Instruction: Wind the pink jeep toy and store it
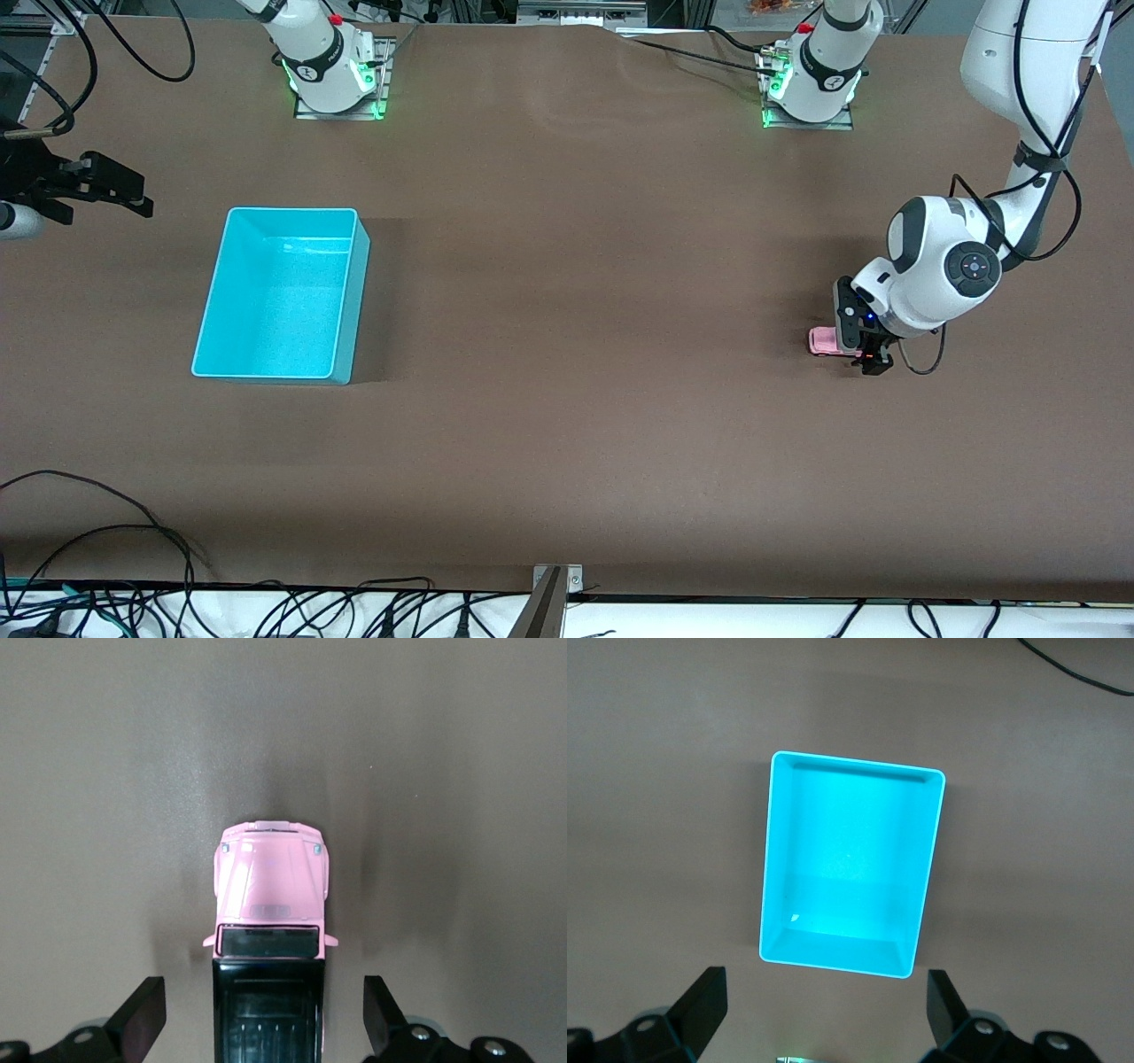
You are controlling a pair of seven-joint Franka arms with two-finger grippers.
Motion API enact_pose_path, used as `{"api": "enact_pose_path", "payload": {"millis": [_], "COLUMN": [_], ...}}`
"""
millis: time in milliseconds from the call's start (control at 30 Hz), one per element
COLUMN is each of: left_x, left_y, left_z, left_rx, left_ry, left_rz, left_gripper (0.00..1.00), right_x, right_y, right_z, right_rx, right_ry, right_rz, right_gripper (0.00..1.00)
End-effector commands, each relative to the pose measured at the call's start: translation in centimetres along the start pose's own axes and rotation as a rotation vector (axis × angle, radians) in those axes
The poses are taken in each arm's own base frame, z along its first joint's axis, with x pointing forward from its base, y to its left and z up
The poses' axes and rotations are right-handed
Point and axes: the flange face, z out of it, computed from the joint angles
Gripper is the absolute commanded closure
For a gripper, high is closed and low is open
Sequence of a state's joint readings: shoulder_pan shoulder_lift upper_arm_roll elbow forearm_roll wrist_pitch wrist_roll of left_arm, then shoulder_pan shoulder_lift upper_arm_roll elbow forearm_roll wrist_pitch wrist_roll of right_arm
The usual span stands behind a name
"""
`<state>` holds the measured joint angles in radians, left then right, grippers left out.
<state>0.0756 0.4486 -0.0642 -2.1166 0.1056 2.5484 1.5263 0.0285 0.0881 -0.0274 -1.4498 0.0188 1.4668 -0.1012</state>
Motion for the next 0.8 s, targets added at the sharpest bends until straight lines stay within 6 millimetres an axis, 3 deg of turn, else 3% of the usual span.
{"api": "enact_pose_path", "payload": {"millis": [0,67,234,768], "left_x": [-0.1,-0.1,0.0,-0.2], "left_y": [0.0,-0.1,0.0,0.1], "left_z": [0.5,0.8,1.0,1.5], "left_rx": [0.004,0.000,-0.004,-0.018], "left_ry": [-0.009,-0.008,-0.007,-0.007], "left_rz": [0.057,0.059,0.060,0.058], "left_gripper": [0.51,0.65,0.84,0.91], "right_x": [0.0,-0.1,0.0,0.0], "right_y": [0.1,0.1,0.1,0.1], "right_z": [-0.7,-0.8,-0.7,-0.7], "right_rx": [-0.004,-0.004,-0.004,-0.004], "right_ry": [0.000,0.002,0.000,0.000], "right_rz": [-0.008,-0.008,-0.008,-0.008], "right_gripper": [0.00,0.00,0.00,0.00]}}
